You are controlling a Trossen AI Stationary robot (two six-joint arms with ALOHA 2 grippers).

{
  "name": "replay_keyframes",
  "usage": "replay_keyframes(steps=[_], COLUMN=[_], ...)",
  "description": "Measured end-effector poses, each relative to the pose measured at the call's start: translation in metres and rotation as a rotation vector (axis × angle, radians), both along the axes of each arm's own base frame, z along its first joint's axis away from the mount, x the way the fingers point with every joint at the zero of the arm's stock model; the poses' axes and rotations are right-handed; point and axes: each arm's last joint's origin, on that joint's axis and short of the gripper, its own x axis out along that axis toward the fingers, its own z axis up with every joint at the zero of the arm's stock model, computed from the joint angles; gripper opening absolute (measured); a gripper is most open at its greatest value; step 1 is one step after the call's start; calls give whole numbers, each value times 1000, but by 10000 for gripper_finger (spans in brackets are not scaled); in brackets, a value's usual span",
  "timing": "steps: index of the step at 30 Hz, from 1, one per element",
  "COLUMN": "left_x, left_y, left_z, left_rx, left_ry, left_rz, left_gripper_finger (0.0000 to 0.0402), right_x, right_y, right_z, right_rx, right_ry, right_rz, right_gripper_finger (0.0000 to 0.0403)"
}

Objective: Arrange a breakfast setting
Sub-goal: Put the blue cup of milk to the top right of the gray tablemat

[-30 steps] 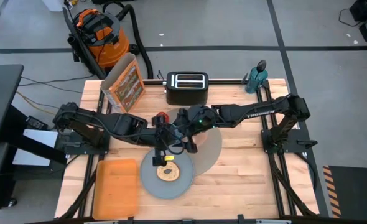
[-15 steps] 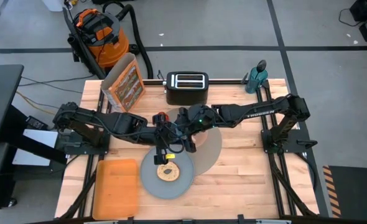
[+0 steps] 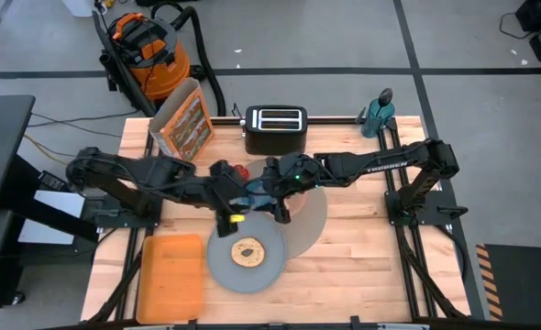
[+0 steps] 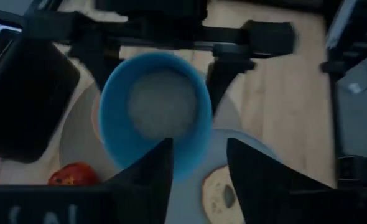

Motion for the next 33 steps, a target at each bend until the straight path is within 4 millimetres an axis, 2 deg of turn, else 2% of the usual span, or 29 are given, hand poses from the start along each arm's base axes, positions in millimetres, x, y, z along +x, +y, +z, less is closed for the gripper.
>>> replay_keyframes(steps=[3,7,14,19,25,28,33], left_x=[-21,-46,-65,-64,-56,-53,-49], left_y=[4,6,-3,-4,-2,-3,-6], left_z=[18,39,59,58,53,47,29], left_rx=[-62,-82,-38,-34,-91,-129,-167], left_ry=[-71,-205,-374,-388,-381,-374,-331], left_rz=[33,86,148,199,274,313,376], left_gripper_finger=[175,174,167,167,167,167,167], right_x=[-9,-26,-80,-126,-171,-187,-205], right_y=[-2,-10,-24,-28,-31,-32,-36], right_z=[9,14,-2,-25,-67,-86,-118], right_rx=[-7,4,27,47,78,87,86], right_ry=[-7,-90,-230,-270,-254,-295,-392], right_rz=[-9,-36,-215,-328,-423,-437,-499], right_gripper_finger=[317,317,317,317,317,317,317])
